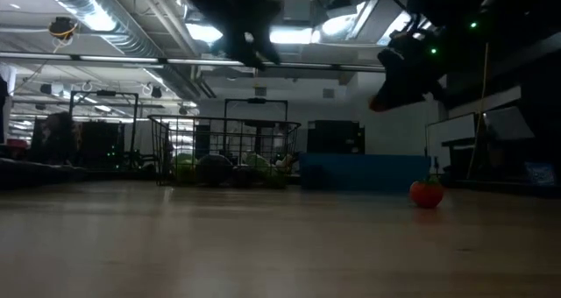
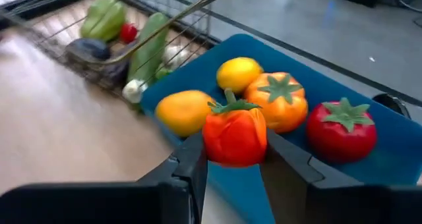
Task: Sort produce into baskets
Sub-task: Put the top small tomato in the blue bin
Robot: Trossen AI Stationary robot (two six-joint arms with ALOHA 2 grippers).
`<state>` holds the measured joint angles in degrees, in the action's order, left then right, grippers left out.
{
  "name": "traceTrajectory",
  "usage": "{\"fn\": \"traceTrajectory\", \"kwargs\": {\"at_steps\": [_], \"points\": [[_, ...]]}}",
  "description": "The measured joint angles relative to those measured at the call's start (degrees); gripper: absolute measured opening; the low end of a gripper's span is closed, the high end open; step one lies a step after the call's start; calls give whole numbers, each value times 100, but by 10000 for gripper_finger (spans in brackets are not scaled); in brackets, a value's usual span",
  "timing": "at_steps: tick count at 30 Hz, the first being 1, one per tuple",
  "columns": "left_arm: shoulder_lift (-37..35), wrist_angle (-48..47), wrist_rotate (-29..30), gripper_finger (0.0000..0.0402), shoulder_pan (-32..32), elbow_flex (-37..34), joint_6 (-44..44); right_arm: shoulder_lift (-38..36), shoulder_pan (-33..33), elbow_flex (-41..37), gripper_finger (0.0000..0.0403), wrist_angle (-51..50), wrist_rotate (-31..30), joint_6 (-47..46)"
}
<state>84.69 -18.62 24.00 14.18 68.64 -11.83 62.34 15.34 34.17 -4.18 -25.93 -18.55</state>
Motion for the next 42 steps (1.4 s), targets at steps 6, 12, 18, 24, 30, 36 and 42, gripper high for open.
{"fn": "traceTrajectory", "kwargs": {"at_steps": [6, 12, 18, 24, 30, 36, 42], "points": [[-816, -2247, -186, 244, 15, 0, -723, 286, 640, 0, 120, 27, 485, 1], [-1263, -4439, -699, 244, 15, 0, -1391, 701, 961, -4, 120, 102, 563, 0], [-1275, -6094, -959, 244, 10, -76, -2291, 856, 996, -7, 120, 454, 556, -17], [-1262, -6413, -1365, 244, 10, -627, -2534, 854, 994, -7, 120, 813, 555, -20], [-1257, -6171, -1559, 244, 10, -1424, -2536, 854, 994, -7, 120, 793, 607, -20], [-1257, -5780, -1822, 244, 10, -2101, -2589, 854, 994, -7, 120, 793, 675, -19], [-1253, -5305, -1833, 243, 21, -2538, -2712, 869, 994, -7, 158, 798, 799, -19]]}}
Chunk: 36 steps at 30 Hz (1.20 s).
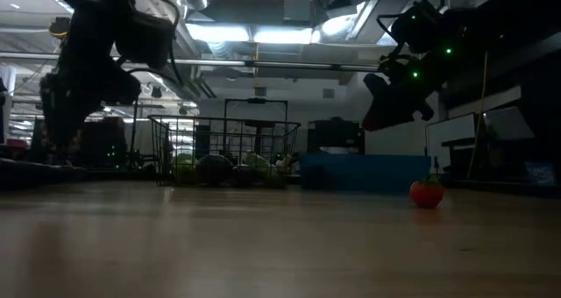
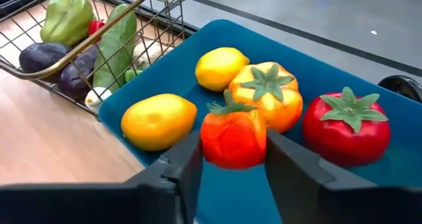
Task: Sort produce into baskets
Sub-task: Put the top small tomato in the blue bin, then put the eggplant into the wire basket
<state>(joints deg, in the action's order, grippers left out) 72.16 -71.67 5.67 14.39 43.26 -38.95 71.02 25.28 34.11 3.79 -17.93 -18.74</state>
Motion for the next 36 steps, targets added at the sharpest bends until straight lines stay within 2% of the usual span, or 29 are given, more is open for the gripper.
{"fn": "traceTrajectory", "kwargs": {"at_steps": [5, 10, 18, 27, 30, 36], "points": [[0, 287, 118, 238, 0, -220, -319, 0, -2, 0, 212, 15, -42, 0], [0, 530, 268, 237, 0, -508, -804, 0, -13, 0, 243, 217, -42, 0], [2, 1106, 592, 237, 219, -1018, -1201, 0, -13, 0, 248, 409, -42, 0], [-12, 1590, 523, 234, 608, -1454, -1126, 0, -13, 0, 248, 409, -42, 0], [-8, 1620, 512, 214, 598, -1449, -1026, 0, -13, 0, 248, 393, 27, 8], [-5, 1693, 396, 140, 597, -1441, -1048, -46, -13, 0, 248, 385, 749, 255]]}}
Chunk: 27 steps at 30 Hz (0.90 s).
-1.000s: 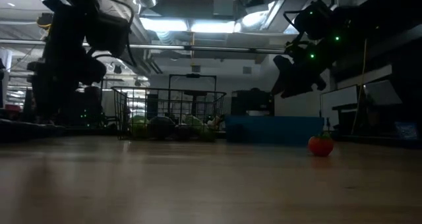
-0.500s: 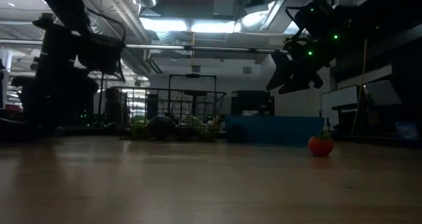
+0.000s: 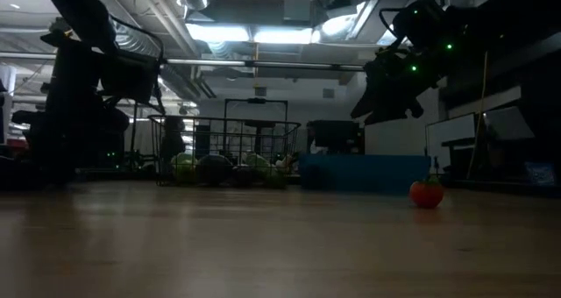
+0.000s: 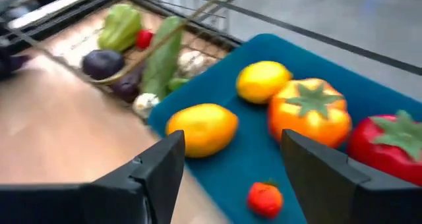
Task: Sort produce into baskets
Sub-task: Put the eggplant into the wire basket
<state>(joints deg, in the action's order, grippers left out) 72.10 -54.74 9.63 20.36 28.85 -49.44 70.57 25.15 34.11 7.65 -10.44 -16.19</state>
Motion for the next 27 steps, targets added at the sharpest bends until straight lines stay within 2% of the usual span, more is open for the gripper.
{"fn": "traceTrajectory", "kwargs": {"at_steps": [4, 9, 16, 21, 27], "points": [[21, 20, -152, 113, -47, 125, 184, 2, 0, 0, 247, -10, 455, 166], [19, 100, -485, 122, -189, 421, 402, 2, 0, 0, 247, -9, 972, 175], [15, 793, -1446, 138, -535, 879, 783, 2, 0, 2, 247, -7, 1413, 175], [14, 1974, -1882, 140, -803, 1043, 770, 2, 0, 2, 247, -8, 1415, 175], [14, 4306, -1871, 142, -935, 1054, 803, 2, 0, 2, 247, -9, 1800, 175]]}}
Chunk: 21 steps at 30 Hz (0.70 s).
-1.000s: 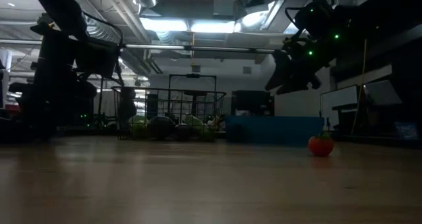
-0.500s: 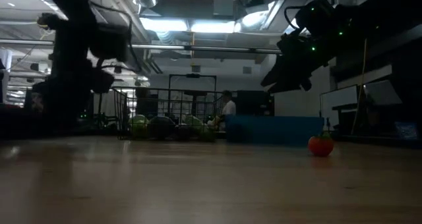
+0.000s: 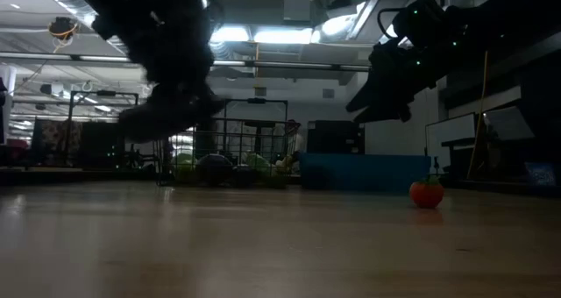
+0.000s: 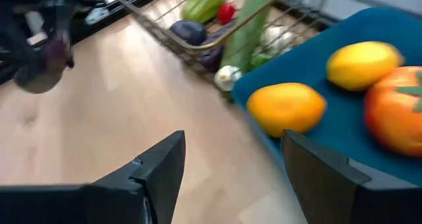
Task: Sort produce into baskets
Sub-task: Put the eggplant into the wire basket
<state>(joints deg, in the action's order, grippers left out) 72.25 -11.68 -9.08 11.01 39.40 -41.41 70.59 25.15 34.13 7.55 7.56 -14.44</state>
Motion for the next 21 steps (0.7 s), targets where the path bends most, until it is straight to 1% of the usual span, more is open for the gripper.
{"fn": "traceTrajectory", "kwargs": {"at_steps": [5, 8, 10, 15, 21], "points": [[-2, 2011, 389, 142, 119, 0, 520, 0, -4, 0, 247, -2, 510, -20], [-2, 2832, 823, 142, 273, 0, 1041, 0, -4, 0, 247, -4, 722, -27], [-4, 3173, 1126, 142, 423, 2, 1413, 0, -7, 0, 247, -9, 771, -26], [-5, 3265, 1782, 143, 909, 4, 2356, 0, -7, 0, 247, -9, 771, -27], [-8, 2630, 2395, 143, 1519, 3, 2736, 0, -4, 0, 247, -11, 771, -28]]}}
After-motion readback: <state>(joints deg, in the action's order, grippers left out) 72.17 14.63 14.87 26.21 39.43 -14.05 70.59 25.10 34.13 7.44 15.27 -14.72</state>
